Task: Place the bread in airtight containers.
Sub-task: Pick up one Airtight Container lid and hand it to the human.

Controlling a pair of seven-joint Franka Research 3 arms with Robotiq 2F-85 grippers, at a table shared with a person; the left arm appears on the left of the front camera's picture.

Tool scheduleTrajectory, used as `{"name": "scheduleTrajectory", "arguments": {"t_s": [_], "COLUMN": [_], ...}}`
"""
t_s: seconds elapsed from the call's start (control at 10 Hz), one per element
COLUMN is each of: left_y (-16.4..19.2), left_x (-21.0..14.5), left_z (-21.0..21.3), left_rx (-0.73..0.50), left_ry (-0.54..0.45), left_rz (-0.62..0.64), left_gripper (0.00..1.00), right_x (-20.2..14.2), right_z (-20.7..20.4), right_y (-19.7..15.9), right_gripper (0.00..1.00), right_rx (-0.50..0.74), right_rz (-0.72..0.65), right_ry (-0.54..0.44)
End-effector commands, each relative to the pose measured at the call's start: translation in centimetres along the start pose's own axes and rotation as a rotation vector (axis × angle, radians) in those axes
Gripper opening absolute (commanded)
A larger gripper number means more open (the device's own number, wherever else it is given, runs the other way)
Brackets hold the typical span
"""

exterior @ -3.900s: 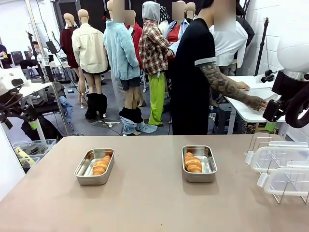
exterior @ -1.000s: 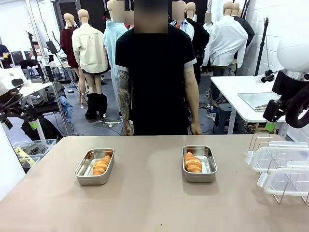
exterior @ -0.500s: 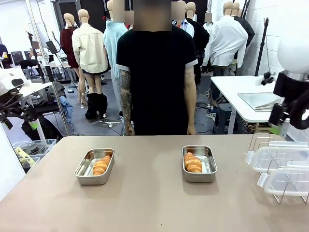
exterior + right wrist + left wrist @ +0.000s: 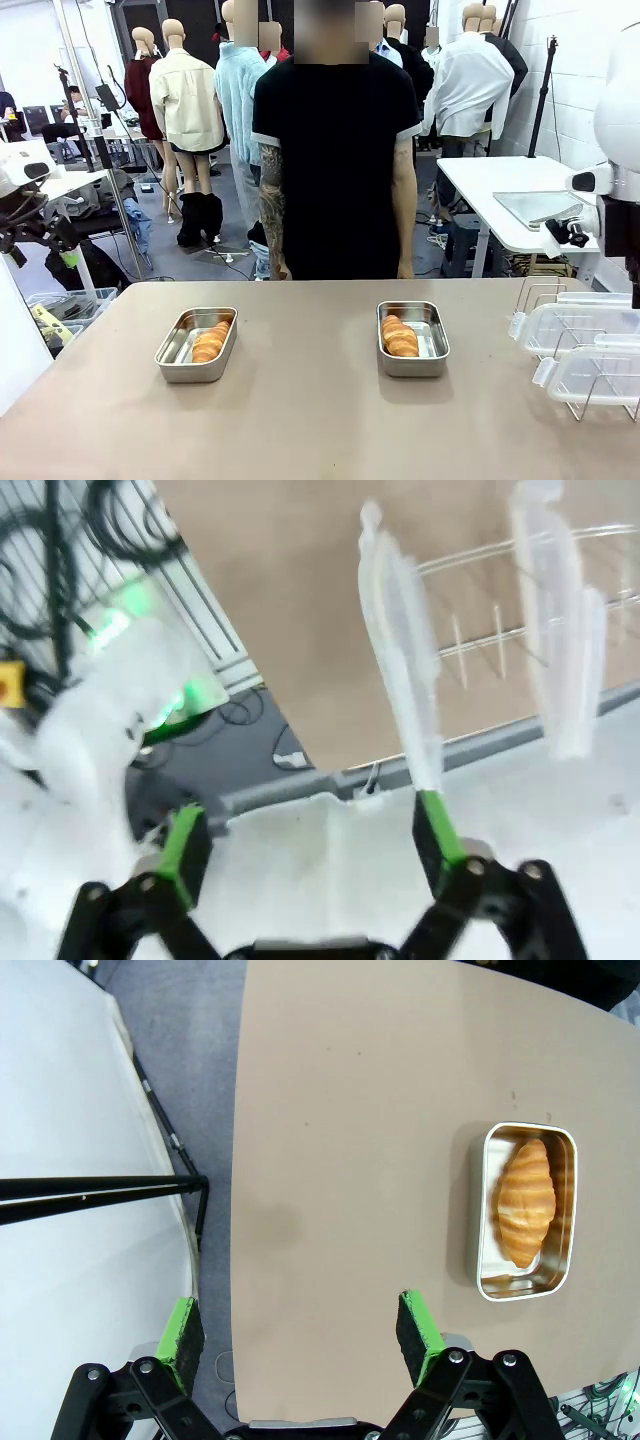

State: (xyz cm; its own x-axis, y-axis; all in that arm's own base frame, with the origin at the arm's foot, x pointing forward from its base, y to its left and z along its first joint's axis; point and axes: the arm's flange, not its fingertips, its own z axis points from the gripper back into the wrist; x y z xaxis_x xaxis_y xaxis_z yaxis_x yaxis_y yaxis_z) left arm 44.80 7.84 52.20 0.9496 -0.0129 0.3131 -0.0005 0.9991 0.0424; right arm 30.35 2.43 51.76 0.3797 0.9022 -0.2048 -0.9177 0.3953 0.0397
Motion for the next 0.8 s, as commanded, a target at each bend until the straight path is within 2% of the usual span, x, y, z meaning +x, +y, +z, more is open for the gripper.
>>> {"name": "scheduleTrajectory", "arguments": {"t_s": [0.0,0.1,0.3,0.4,0.7], "left_y": [-0.1,-0.1,-0.1,-0.1,-0.1], "left_x": [-0.3,-0.3,-0.3,-0.3,-0.3], "left_z": [0.1,0.1,0.1,0.1,0.1], "left_rx": [0.028,0.028,0.028,0.028,0.028], "left_ry": [0.003,0.003,0.003,0.003,0.003], "left_rz": [0.017,0.017,0.017,0.017,0.017], "left_gripper": [1.0,1.0,1.0,1.0,1.0], "right_x": [0.0,0.0,0.2,0.6,1.8], "right_z": [1.0,1.0,-0.2,-0.9,-2.3], "right_y": [0.0,0.0,-0.2,-0.3,-2.1], "right_gripper": [1.0,1.0,1.0,1.0,1.0], "right_rx": [-0.054,-0.054,0.014,-0.017,-0.087], "right_rz": [-0.169,-0.169,0.071,0.124,0.174], "right_ry": [-0.035,-0.035,-0.027,-0.017,-0.006]}}
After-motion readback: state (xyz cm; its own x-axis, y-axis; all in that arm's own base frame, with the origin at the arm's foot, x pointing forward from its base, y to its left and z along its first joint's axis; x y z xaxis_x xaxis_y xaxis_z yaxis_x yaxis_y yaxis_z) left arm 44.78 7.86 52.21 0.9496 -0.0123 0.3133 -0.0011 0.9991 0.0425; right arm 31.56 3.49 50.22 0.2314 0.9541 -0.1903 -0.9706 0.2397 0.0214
